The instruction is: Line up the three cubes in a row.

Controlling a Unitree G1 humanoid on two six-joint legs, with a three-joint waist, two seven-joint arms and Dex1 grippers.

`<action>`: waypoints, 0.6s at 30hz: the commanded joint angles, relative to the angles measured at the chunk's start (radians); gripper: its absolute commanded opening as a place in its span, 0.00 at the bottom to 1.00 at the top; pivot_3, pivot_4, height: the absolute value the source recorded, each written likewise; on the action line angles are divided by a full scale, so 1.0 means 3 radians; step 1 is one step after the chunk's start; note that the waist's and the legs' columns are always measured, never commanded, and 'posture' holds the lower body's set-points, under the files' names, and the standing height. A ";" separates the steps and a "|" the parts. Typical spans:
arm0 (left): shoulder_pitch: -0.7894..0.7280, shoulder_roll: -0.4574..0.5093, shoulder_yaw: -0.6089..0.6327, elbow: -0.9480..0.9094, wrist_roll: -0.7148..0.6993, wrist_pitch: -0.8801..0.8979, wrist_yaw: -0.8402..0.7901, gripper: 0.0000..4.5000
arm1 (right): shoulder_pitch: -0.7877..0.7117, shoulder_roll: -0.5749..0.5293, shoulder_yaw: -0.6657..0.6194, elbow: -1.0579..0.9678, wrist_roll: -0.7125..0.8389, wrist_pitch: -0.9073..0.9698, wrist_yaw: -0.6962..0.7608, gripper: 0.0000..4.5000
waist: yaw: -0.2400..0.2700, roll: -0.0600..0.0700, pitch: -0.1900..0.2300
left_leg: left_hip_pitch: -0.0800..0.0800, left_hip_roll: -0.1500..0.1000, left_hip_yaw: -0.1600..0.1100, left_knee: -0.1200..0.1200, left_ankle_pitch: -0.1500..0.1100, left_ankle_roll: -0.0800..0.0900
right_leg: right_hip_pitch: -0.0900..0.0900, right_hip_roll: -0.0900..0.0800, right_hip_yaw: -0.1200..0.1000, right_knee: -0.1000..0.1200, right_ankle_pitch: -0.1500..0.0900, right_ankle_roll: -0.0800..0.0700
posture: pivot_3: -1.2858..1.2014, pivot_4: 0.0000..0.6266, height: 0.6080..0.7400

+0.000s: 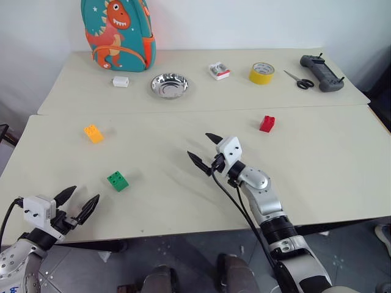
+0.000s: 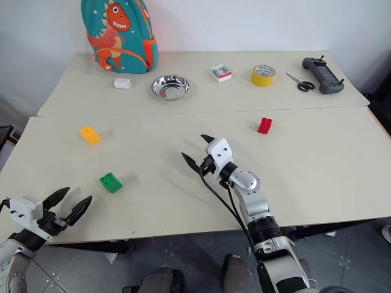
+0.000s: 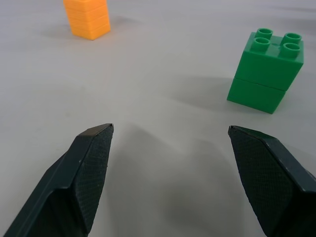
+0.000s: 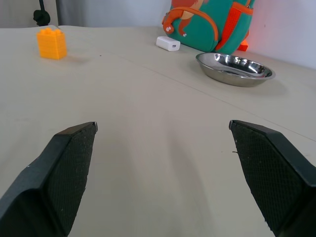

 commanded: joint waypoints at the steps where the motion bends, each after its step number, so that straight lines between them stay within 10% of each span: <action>1: 0.0003 0.0060 0.0087 -0.0123 -0.0060 0.0086 0.0070 0.88 | 0.0001 0.0011 -0.0004 -0.0190 0.0062 -0.0128 0.0039 1.00 | 0.0000 0.0000 0.0000 | 0.0000 0.0000 0.0000 0.0000 0.0000 0.0000 | 0.0000 0.0000 0.0000 0.0000 0.0000 0.0000 | 0.52 0.24 1.00; 8: -0.0334 0.0409 -0.0030 -0.0863 -0.0787 0.0848 -0.0227 1.00 | 0.0480 -0.0483 -0.0426 -0.1446 0.0889 0.0459 0.0440 1.00 | 0.0110 -0.0001 0.0000 | -0.0008 0.0000 -0.0010 0.0002 -0.0001 0.0001 | 0.0000 -0.0003 -0.0005 -0.0002 0.0000 0.0000 | 0.52 0.24 1.00; 18: -0.1825 0.0661 -0.1391 -0.0585 -0.0234 0.1073 -0.0762 1.00 | 0.1583 -0.1276 -0.1680 -0.1902 0.0976 0.0897 -0.0092 1.00 | 0.0163 0.0010 -0.0003 | -0.0001 -0.0002 0.0000 0.0002 -0.0006 0.0001 | 0.0006 0.0001 -0.0009 -0.0011 0.0000 0.0000 | 0.52 0.24 1.00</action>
